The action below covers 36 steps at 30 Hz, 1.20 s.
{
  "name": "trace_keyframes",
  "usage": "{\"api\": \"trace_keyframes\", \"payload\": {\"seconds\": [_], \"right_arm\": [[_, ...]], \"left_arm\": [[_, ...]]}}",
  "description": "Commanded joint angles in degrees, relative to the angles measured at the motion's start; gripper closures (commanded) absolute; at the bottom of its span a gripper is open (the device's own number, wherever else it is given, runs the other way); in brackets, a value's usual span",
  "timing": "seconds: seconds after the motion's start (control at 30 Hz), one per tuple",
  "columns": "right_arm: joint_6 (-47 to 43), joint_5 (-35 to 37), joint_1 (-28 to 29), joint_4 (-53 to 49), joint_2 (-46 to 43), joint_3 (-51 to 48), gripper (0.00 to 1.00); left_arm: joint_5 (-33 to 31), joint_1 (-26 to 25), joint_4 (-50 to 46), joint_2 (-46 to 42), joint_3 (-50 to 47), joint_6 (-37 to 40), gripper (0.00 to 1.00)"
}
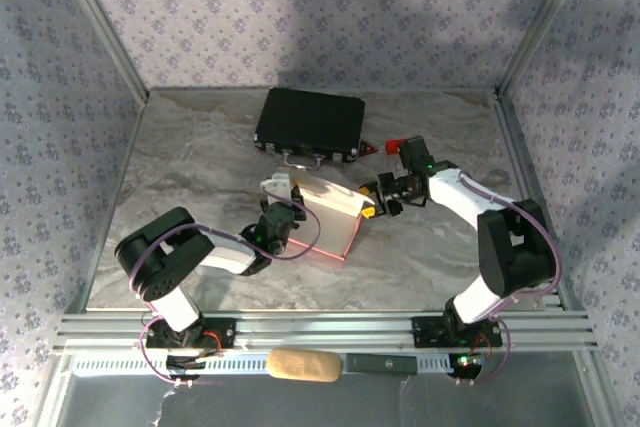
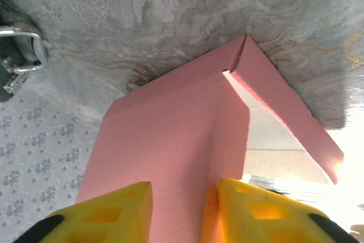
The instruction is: Fold the paper box
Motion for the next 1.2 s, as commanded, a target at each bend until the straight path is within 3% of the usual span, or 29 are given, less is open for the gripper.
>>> {"api": "trace_keyframes", "payload": {"seconds": [0.0,0.23,0.57,0.87,1.07,1.17], "right_arm": [[6.80,-1.02,1.91,9.16,2.39,0.98,0.68],[14.53,0.10,2.85,16.90,4.43,0.31,0.74],[17.45,2.27,4.49,17.11,3.82,1.63,0.80],[18.71,3.16,7.22,19.60,3.60,0.26,0.73],[19.58,3.70,7.79,21.00,4.14,-0.67,0.83],[20.17,3.88,8.01,21.70,4.23,-1.04,0.93]], "left_arm": [[7.24,-2.49,3.48,1.35,0.88,-1.30,1.00],[6.91,-2.66,3.15,0.23,0.09,-1.17,1.00],[6.78,-2.66,3.28,0.07,-0.26,-1.13,1.00],[7.11,-2.63,3.19,-0.22,-0.52,-1.12,1.00],[7.25,-2.66,2.91,-0.83,-1.05,-1.29,1.00],[7.67,-2.66,2.87,-0.85,-1.25,-1.59,1.00]]}}
